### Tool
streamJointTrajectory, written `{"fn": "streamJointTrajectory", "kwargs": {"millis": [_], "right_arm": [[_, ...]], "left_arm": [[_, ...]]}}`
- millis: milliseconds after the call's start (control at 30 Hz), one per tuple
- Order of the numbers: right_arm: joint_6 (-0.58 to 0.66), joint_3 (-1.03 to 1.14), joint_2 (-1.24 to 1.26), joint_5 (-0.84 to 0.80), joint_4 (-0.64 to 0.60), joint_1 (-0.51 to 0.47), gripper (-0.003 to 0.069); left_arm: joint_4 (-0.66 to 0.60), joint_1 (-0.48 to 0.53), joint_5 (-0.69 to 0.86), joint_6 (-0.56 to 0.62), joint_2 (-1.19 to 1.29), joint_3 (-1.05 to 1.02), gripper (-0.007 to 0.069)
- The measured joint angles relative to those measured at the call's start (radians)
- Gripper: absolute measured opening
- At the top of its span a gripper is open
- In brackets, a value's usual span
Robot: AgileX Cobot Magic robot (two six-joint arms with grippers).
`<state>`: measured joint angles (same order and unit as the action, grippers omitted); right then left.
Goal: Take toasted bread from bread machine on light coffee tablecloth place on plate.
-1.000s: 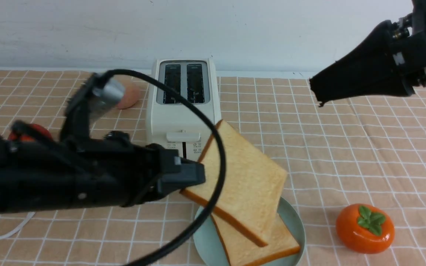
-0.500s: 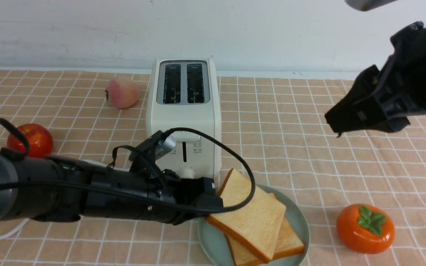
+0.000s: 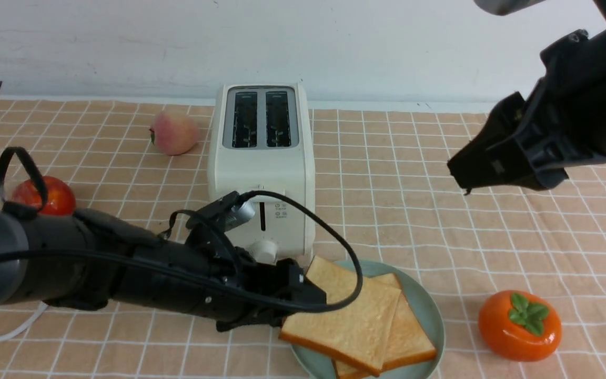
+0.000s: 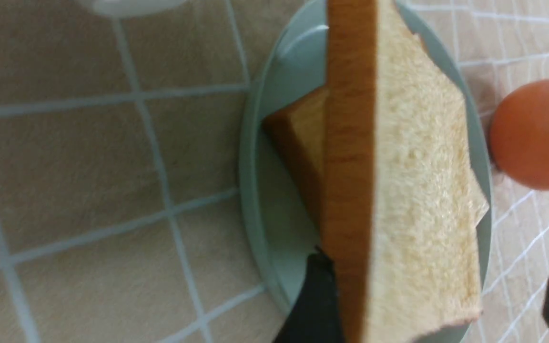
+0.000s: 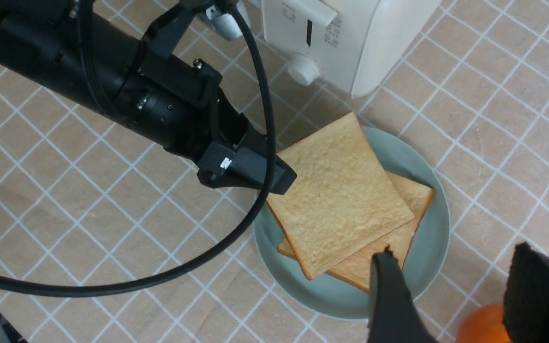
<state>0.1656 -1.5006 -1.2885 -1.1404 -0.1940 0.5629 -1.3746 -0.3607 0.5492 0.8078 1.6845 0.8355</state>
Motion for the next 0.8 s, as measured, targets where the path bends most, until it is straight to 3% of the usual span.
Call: {"fn": "streamJointTrajectory", "kwargs": {"millis": [33,67,133,167,200,267,400,600,800], "right_arm": [[0.0,0.0,0.0,0.001,-0.001,0.0,0.0337],[0.0,0.0,0.0,0.015,-0.008,0.0,0.0337],[0.0,0.0,0.0,0.023,-0.012,0.0,0.0337],[0.0,0.0,0.0,0.033,-0.018,0.0,0.0337],[0.0,0.0,0.0,0.035,-0.019,0.0,0.0337],[0.0,0.0,0.0,0.056,-0.027,0.0,0.0337],[-0.021,0.0,0.0,0.091,-0.031,0.0,0.0337],[-0.103,0.0,0.0,0.173,-0.024,0.0,0.0337],[-0.209,0.0,0.001,0.172,0.11,0.001,0.033]], "left_arm": [[0.014,0.0,0.003,-0.012,-0.002,0.002,0.0633],[0.151,0.048,0.04,-0.127,-0.019,0.022,0.0658],[0.25,0.076,0.067,-0.197,-0.029,0.036,0.066],[0.395,0.125,0.116,-0.33,-0.052,0.062,0.0657],[0.41,0.13,0.121,-0.345,-0.056,0.062,0.0657],[0.579,0.169,0.16,-0.512,-0.105,0.083,0.064],[0.753,0.16,0.21,-0.692,-0.219,0.087,0.0598],[0.898,0.041,0.29,-0.784,-0.41,0.087,0.0526],[0.971,-0.047,0.367,-0.789,-0.583,0.087,0.0453]]}}
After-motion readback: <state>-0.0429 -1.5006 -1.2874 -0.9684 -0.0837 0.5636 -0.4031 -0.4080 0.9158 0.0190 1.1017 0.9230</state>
